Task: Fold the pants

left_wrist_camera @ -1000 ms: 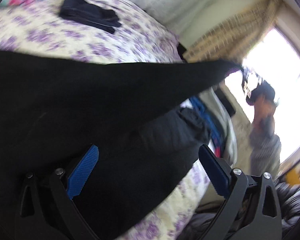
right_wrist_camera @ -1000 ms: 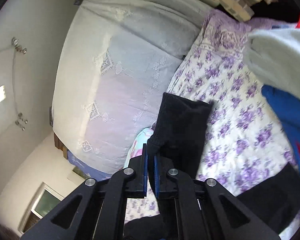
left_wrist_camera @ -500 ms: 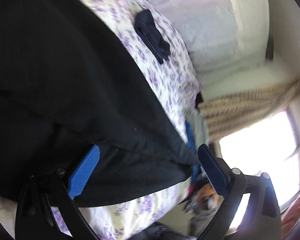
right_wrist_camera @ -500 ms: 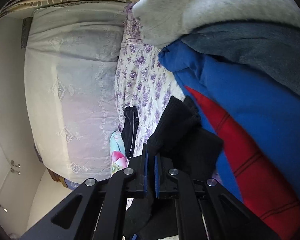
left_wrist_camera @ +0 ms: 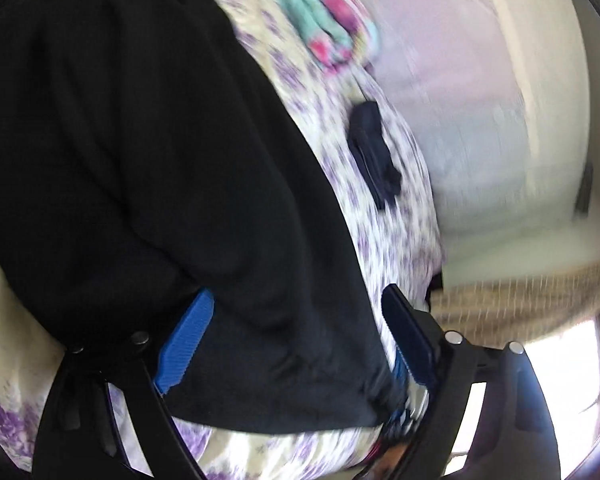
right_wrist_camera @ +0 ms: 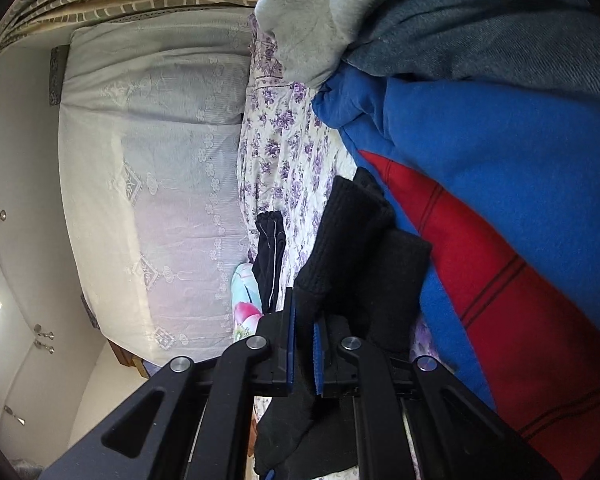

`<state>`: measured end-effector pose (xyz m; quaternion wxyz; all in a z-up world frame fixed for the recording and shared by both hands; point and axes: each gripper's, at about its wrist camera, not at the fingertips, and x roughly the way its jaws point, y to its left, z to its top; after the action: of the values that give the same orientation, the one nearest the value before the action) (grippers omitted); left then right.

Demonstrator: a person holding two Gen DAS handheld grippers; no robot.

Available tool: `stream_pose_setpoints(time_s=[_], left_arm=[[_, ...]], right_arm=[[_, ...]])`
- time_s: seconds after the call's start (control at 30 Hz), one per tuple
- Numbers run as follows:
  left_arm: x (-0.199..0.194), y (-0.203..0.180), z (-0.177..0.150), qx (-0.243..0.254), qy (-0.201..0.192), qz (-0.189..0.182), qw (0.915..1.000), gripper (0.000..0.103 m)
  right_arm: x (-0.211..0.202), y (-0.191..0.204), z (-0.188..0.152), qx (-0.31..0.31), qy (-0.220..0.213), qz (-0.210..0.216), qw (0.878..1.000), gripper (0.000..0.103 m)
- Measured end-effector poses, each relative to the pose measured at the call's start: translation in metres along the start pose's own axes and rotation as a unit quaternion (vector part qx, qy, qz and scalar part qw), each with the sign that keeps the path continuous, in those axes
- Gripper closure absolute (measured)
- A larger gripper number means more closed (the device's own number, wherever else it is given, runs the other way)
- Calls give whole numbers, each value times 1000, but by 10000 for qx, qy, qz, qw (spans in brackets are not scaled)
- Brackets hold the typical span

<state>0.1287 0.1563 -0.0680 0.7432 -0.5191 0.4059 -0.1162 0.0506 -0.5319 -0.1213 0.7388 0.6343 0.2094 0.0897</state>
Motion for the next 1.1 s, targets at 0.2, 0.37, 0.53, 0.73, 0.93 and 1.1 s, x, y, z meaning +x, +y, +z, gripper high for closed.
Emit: stream_pose_setpoints(time_s=[0.2,0.37,0.53,0.73,0.93,1.1], left_arm=[[-1,-6,10,-110,-482,257,9984,45],[-13,-13,23,466,-580,454,9962,87],[-42,-16,32,705,-856,420,9929,91],[-74,-18,22,1213,-832,614,9872,91],[-59,61,11,352,-505,482,9969,91],[-78,46,8,855,-696,740,9912,76]], right_arm=[[-2,-4,-2,-20,18,-75,10000,94],[-1,-4,-2,-74,51,-135,9999,94],[-3,0,-4,-118,92,-160,9998,94],[-11,2,-10,-356,382,-463,9976,94],[-16,-7,-20,-584,418,-851,9938,98],[-21,-1,-18,-528,521,-870,9934,93]])
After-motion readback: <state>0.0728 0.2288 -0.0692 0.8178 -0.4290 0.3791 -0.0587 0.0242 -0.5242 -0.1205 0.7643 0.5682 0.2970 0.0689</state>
